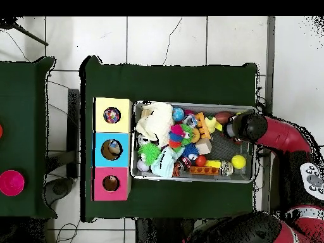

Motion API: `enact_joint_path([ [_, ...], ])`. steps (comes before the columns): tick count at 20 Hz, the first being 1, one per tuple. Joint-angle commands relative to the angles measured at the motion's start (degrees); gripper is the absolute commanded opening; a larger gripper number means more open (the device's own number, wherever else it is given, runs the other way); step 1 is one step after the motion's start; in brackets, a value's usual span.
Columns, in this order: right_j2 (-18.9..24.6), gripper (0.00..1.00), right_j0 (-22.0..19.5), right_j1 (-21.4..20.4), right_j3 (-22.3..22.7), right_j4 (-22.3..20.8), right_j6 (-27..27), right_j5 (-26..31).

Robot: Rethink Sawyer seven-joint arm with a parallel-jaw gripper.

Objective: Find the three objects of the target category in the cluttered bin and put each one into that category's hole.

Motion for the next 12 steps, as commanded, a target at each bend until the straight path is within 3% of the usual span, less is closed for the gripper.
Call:
enact_joint_path([
  [1,4.43,1.0,2.51,-0.45,-3.23,3.53,-6.13,10.94],
  [5,4.68,1.0,2.68,-0.75,-3.62,4.78,-6.07,12.98],
  [12,3.75,1.0,3.13,-0.16,1.37,5.38,-3.74,7.49],
])
